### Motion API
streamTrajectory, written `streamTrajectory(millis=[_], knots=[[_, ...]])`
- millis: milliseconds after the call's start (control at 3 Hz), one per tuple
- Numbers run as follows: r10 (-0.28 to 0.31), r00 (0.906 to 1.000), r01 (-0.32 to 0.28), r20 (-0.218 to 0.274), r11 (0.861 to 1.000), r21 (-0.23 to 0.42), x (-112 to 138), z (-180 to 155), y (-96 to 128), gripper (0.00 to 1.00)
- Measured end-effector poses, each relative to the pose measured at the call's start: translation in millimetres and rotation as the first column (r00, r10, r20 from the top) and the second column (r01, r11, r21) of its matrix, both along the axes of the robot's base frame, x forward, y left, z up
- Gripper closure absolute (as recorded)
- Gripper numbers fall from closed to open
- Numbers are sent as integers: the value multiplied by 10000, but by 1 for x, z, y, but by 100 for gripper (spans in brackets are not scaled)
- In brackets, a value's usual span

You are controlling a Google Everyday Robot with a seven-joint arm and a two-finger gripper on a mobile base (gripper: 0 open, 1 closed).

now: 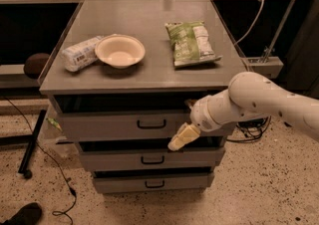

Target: Open top drawer

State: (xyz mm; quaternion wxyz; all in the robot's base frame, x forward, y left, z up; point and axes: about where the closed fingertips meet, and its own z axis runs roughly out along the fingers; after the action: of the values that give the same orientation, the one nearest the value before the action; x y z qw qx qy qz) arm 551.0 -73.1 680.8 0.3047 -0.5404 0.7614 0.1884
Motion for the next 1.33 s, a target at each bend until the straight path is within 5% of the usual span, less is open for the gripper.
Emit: streamTrajectory(millis=[1000, 1333], knots=[[-76, 9999, 76, -142, 10000, 16, -2, 11, -13, 83], [-76, 9999, 76, -138, 10000, 18, -2, 12, -16, 93]])
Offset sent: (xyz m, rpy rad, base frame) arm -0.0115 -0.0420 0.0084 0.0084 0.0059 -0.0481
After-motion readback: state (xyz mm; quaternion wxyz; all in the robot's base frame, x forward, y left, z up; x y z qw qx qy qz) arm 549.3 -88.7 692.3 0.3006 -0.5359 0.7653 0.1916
